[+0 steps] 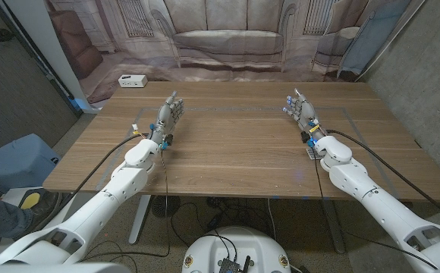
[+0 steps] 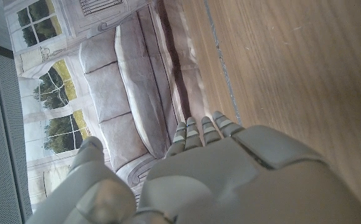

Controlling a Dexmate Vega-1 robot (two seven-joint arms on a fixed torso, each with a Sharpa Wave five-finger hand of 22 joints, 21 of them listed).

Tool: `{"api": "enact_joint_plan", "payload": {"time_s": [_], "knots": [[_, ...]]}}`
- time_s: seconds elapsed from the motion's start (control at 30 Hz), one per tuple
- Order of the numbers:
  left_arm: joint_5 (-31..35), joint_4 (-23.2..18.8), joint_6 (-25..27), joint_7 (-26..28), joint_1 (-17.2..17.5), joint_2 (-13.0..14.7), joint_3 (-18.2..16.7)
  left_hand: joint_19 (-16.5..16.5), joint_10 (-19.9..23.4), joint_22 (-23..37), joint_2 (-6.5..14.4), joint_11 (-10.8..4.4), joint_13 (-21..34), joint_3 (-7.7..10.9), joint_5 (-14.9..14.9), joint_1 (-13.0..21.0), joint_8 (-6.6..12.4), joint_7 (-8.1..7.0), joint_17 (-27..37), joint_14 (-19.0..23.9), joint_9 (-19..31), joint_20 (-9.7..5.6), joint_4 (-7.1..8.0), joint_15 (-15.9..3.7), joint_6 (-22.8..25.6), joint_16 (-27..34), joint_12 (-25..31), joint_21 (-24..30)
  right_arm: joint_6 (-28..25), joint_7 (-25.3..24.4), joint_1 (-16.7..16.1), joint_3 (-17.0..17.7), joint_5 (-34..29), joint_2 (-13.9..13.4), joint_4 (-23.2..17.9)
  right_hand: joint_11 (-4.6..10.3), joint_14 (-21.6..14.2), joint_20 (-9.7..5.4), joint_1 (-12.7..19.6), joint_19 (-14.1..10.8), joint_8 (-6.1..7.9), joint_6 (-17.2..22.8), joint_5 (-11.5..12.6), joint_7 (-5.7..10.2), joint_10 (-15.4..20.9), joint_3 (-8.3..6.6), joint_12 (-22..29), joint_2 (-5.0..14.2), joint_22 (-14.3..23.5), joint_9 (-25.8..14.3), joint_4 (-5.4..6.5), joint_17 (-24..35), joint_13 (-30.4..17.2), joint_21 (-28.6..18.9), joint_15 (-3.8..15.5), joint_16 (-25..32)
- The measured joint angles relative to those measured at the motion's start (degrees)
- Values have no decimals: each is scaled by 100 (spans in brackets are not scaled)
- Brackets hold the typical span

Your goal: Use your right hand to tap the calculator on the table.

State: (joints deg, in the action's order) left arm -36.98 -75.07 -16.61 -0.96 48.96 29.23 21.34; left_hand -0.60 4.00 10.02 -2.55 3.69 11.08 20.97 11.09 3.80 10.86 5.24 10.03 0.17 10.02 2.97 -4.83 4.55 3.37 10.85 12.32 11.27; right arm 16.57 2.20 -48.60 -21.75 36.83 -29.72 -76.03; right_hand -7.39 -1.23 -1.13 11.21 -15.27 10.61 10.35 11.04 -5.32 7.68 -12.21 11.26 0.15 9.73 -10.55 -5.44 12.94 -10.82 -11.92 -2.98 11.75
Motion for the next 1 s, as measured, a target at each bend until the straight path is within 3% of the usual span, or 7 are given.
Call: {"api": "enact_joint_plan", "payload": {"time_s": [0.5,1.0], "knots": [[93,-345,-96,187,234,123,-80,21,93,-1,30,30,-1,0,0,30,0,100,-1,62,0,-21,0,61,104,0,44,0,338,11,-109,-20,-193,-21,-200,-63,-85,4,51,-119,21,52,0,53,63,-24,41,40,2,1,-24,-17,1,0,-20,34],[230,-769,-121,300,444,368,-175,81,164,-2,68,41,-1,25,0,68,40,79,-1,128,-1,-20,-25,56,187,0,43,0,654,-158,-384,91,-421,-189,-551,-49,-134,21,74,-184,106,276,0,113,156,-48,65,62,1,1,-48,-43,1,0,-9,40]]}}
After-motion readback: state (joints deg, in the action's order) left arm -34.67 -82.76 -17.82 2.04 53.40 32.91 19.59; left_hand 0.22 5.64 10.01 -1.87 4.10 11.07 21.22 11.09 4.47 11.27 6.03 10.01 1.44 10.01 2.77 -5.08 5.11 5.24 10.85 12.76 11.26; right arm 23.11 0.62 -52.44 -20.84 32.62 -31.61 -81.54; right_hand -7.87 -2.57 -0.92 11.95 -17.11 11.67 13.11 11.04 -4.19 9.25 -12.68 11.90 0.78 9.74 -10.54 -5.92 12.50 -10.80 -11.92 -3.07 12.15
